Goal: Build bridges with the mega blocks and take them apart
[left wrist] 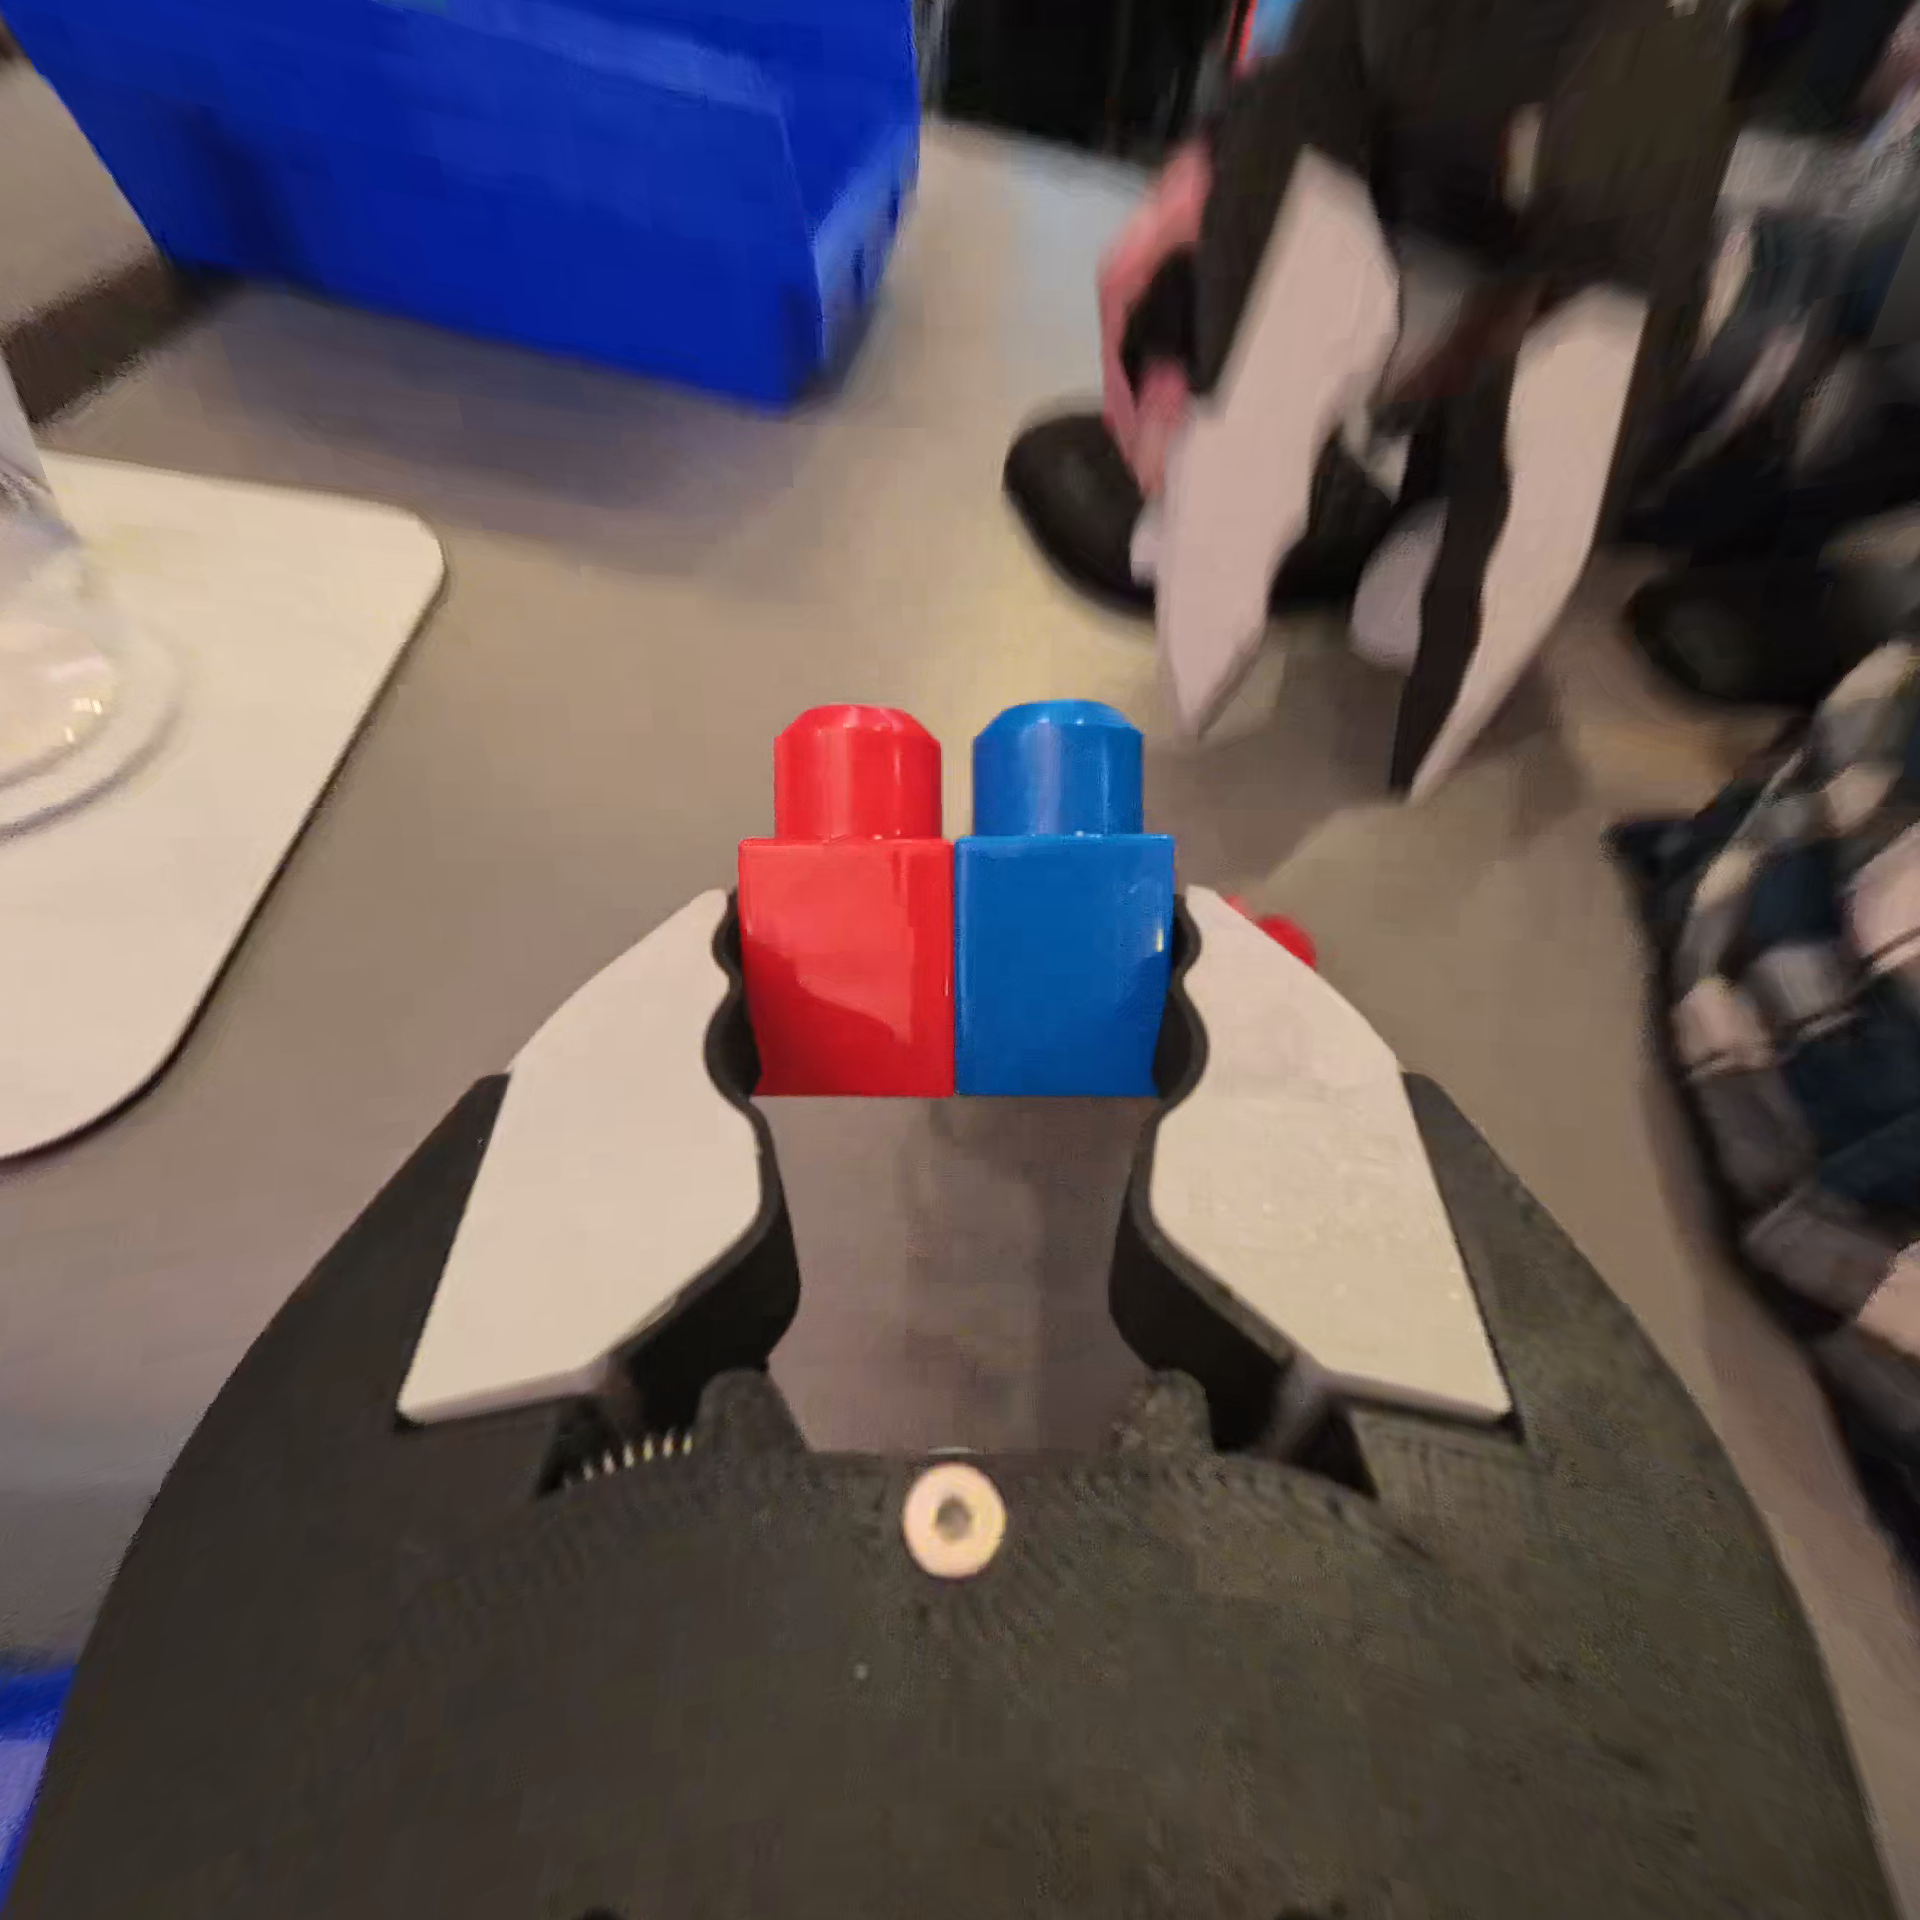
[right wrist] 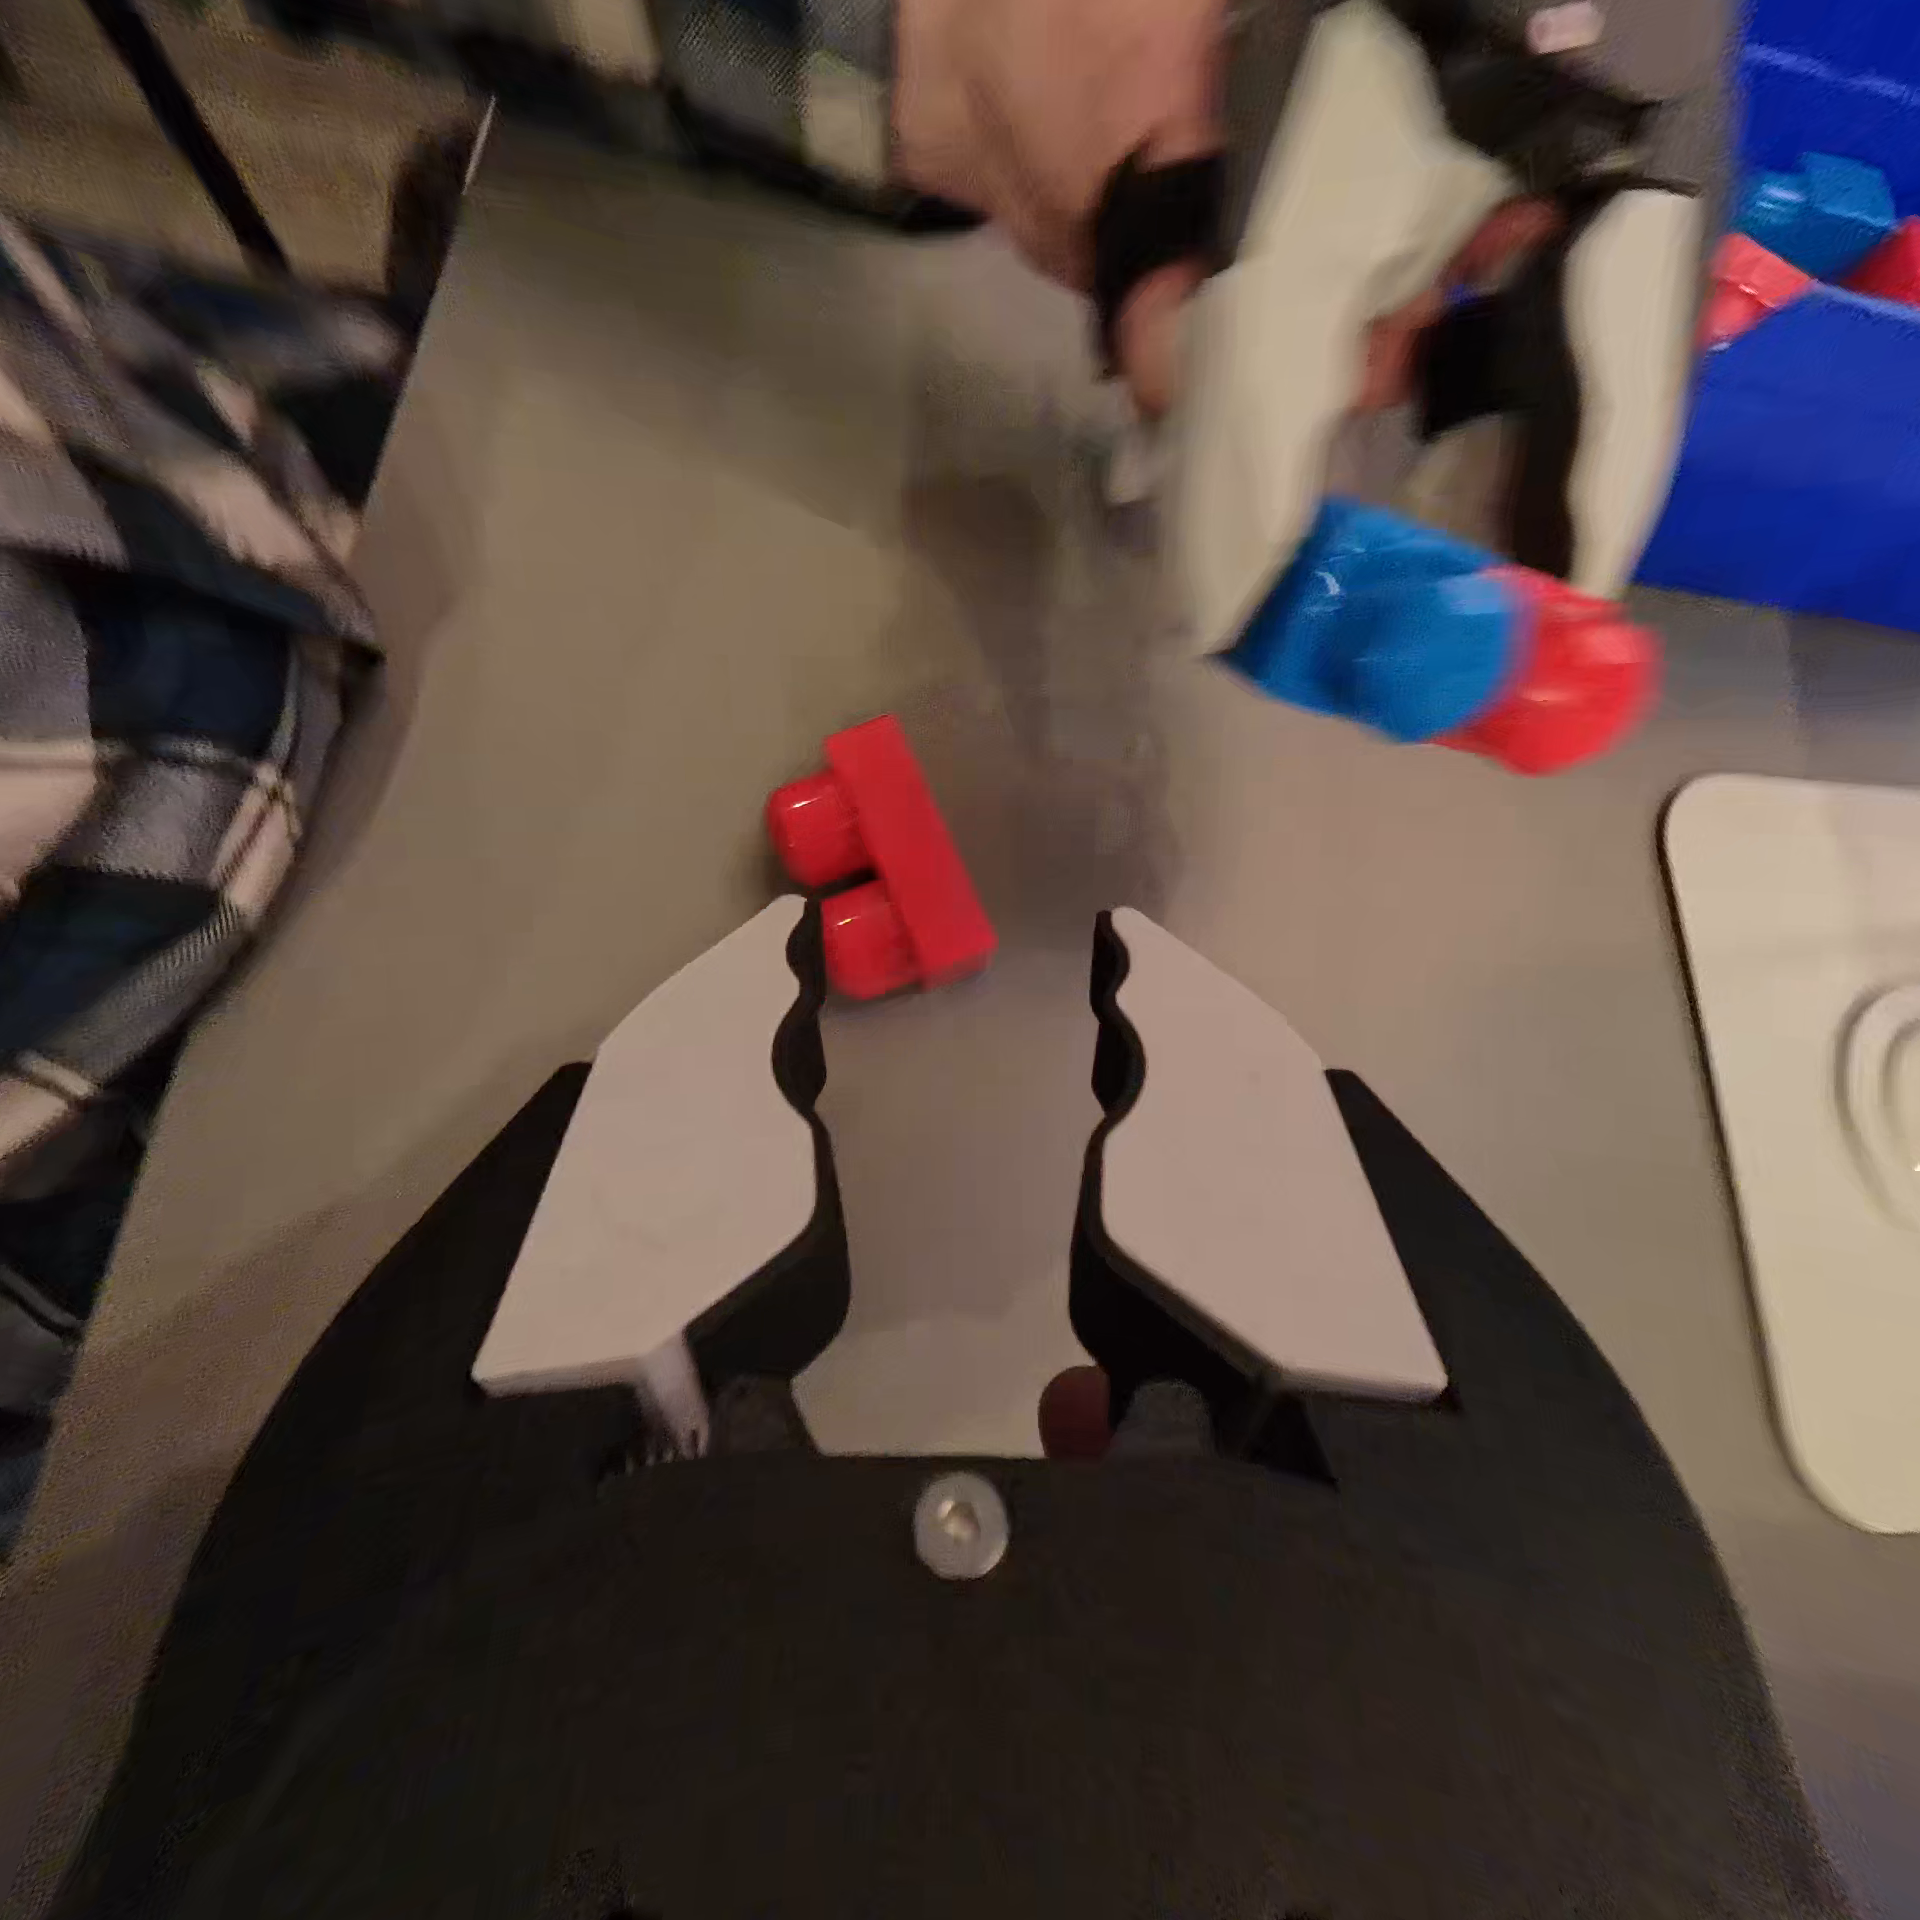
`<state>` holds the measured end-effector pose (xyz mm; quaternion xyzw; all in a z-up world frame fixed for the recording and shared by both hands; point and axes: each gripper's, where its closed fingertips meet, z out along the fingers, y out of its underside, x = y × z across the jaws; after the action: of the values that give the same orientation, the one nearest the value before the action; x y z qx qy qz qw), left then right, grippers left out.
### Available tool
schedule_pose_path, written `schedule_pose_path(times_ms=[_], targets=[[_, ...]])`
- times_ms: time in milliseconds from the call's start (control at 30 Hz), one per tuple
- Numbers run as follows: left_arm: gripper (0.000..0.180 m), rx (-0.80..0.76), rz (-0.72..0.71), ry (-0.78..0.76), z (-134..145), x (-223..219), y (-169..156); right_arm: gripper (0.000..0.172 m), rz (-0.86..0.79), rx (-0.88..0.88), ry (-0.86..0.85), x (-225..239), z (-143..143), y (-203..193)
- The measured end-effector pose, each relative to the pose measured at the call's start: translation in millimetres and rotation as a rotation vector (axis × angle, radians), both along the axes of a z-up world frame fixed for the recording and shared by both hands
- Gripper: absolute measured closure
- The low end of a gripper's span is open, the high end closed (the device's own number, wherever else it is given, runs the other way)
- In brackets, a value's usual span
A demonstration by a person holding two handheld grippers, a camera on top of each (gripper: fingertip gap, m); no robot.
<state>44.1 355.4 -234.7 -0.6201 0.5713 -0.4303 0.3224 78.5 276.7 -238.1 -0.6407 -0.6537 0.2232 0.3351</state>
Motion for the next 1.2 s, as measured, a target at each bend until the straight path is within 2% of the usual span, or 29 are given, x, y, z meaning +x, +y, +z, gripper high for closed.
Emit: schedule_pose_path(times_ms=[100,200,300,400,700,767,1000,1133,1200], targets=[[0.106,-0.071,0.036,-0.154,17.8,-2.2,5.9,0.127,0.088,0.267,-0.177,-11.0,-19.2,-18.5],[0.106,-0.113,0.052,-0.237,26.0,-3.6,7.1,0.135,0.114,0.369,-0.228,-23.7,-33.6,-30.8],[0.106,-0.096,0.056,-0.225,23.3,-4.7,4.0,0.135,0.094,0.431,-0.293,-26.3,-44.6,-25.5],[0.106,-0.094,0.053,-0.234,24.1,-5.4,1.4,0.126,0.078,0.427,-0.347,-27.2,-54.5,-16.3],[0.106,-0.101,0.079,-0.280,25.8,-14.0,9.9,0.111,0.077,0.358,-0.415,-33.7,-58.1,8.5],[0.106,-0.096,0.083,-0.279,25.7,-16.3,13.5,0.116,0.110,0.319,-0.422,-36.9,-55.8,15.4],[0.106,-0.085,0.157,-0.343,38.1,-37.9,38.3,0.116,0.242,0.204,-0.427,-48.3,-52.1,45.1],[0.106,-0.075,0.207,-0.371,43.3,-49.6,47.1,0.110,0.299,0.277,-0.389,-54.3,-45.2,50.3],[0.106,-0.072,0.225,-0.406,49.8,-54.9,50.7,0.111,0.308,0.278,-0.429,-51.8,-53.4,54.1]])
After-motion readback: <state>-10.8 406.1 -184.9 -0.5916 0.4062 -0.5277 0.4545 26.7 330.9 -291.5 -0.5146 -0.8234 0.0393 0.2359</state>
